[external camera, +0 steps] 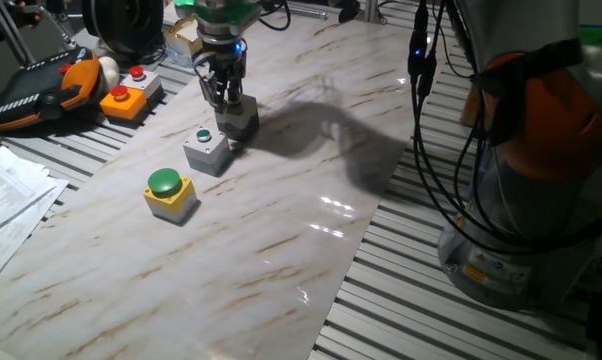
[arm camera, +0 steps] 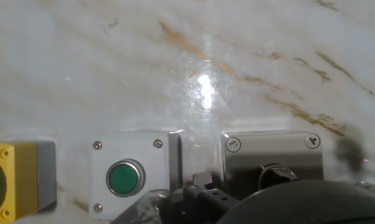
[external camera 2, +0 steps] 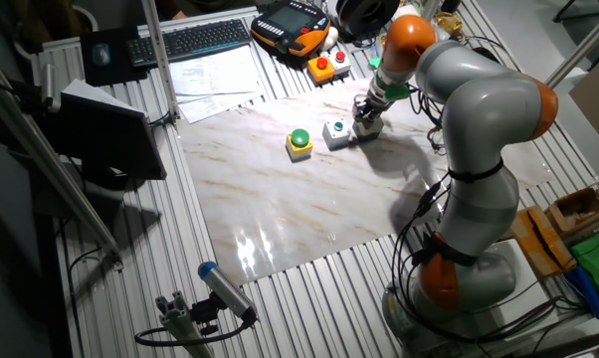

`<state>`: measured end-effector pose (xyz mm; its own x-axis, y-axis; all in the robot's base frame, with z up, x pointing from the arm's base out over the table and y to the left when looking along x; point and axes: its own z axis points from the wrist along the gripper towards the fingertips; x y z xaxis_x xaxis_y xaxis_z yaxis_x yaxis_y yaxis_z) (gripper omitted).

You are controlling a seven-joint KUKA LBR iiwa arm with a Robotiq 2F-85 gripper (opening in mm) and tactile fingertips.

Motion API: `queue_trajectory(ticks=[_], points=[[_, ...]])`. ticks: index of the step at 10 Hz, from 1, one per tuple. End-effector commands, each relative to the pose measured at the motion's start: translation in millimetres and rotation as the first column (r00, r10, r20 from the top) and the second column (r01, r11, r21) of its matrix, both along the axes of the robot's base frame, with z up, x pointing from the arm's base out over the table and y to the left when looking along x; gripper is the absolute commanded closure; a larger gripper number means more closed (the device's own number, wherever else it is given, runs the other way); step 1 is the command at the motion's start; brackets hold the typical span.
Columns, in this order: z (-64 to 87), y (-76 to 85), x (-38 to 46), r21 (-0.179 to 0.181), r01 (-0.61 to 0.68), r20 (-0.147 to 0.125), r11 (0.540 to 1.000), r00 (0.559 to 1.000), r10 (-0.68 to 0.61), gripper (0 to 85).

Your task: Press three buttons from left to right in sequence

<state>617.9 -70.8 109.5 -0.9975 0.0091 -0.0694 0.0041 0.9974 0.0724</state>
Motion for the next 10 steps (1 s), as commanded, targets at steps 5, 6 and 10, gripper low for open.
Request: queue_trajectory(ticks=[5,6,10], points=[[-1.4,1.0,-0.4,-0.001,0.003,0.002,1.0,1.0,-0.003,34.0],[-0.8,1.1,-0.6,-0.001,0.003,0.004,1.0,1.0,-0.003,34.0],[16.1,-0.3,-1.6,-0.013,0.009,-0.004,1.0,1.0,-0.009,34.0]])
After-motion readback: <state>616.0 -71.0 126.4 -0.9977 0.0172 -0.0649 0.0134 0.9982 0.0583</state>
